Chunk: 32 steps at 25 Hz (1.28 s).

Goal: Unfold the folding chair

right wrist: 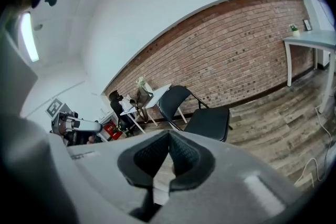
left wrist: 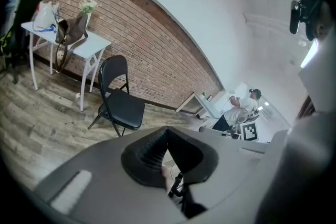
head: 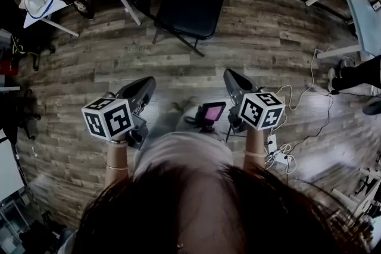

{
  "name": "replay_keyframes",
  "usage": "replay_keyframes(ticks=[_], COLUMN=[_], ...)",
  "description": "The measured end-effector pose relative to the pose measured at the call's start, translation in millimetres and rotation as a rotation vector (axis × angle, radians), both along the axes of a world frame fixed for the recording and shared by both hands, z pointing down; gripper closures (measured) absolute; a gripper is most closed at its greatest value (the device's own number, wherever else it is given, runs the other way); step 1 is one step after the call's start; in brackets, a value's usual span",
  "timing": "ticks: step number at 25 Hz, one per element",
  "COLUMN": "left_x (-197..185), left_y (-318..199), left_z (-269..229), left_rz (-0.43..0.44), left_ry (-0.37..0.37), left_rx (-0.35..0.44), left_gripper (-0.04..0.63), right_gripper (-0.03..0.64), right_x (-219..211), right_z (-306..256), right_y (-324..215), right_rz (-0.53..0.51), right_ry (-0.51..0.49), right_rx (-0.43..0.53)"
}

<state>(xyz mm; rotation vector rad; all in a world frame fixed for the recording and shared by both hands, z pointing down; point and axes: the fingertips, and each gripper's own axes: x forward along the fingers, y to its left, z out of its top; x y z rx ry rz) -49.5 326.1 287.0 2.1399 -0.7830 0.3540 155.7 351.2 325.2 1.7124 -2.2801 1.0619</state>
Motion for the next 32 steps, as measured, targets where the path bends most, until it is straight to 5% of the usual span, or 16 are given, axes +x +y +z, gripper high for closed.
replay_keyframes(ticks=[9, 23, 32], left_x=[10.0, 32.0, 40.5], left_y=[-3.5, 6.5, 12.3], left_z=[-26.6, -61.6, -61.2], left_rz=[-0.015, 0.057, 0.09], left_ry=[0.035, 0.295, 0.283], left_rx=[0.036, 0.024, 0.047], left_gripper=[0.598, 0.598, 0.598], right_gripper=[0.626, 0.625, 0.626], right_x=[6.1, 2.2, 0.9], right_z=[-46.2, -41.4, -41.2], right_y=[-3.4, -1.6, 3.8], right_rz=[0.026, -0.004, 0.004], right_ry=[0.094, 0.116, 0.102], right_rx=[0.093, 0.079, 0.081])
